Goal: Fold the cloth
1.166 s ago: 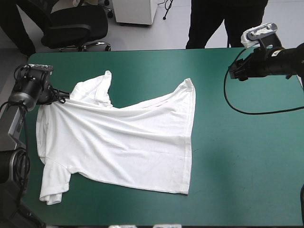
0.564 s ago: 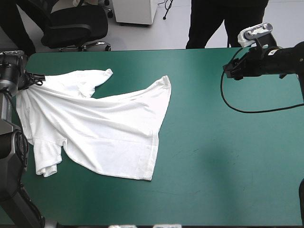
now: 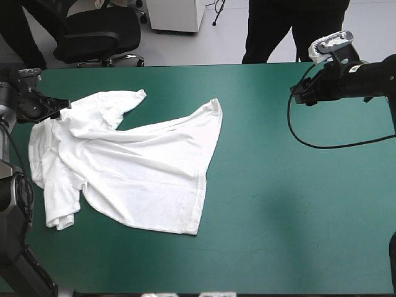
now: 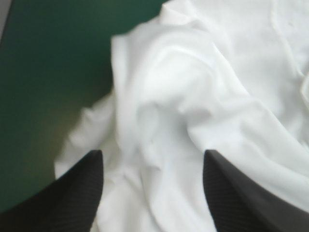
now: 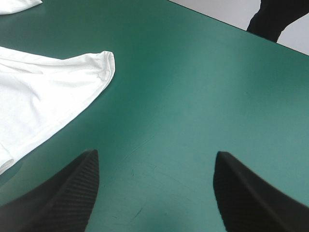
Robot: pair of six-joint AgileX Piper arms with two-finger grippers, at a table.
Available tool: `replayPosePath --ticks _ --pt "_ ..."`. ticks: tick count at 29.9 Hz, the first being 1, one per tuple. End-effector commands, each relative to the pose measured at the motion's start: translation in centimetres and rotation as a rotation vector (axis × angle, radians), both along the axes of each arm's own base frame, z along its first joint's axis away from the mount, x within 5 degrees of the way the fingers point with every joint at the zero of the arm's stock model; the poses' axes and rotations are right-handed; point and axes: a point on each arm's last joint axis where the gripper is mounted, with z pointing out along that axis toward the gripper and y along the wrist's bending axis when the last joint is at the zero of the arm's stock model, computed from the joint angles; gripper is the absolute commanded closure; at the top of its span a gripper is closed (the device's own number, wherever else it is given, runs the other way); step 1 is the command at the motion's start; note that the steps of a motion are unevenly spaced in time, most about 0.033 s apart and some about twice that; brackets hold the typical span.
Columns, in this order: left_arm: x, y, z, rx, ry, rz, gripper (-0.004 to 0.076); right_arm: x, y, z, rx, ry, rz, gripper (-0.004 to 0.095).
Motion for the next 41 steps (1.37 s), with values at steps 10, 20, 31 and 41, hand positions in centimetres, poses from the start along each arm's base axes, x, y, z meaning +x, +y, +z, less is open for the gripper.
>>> replayPosePath --ticks 10,20,31,41 --pt "-12.0 -10.9 13.9 -0.083 -0.314 -0.434 0.0243 -1.1 -0.2 1.9 0.011 -0.052 -0.055 0.0283" --pt "-18.8 -17.6 12.8 -0.111 -0.284 -0.723 0.0243 -1.0 -0.5 1.9 0.000 -0.055 -0.093 0.0313" --pt "-21.9 -25.6 6.3 -0.090 -0.109 -1.128 0.0243 -0.1 -1.2 1.4 -0.049 -0.060 -0.142 0.0314" --pt "-22.6 -31.1 -0.9 -0.026 0.070 -1.336 0.0243 0.7 -1.3 0.8 -0.057 -0.055 -0.149 0.0314"
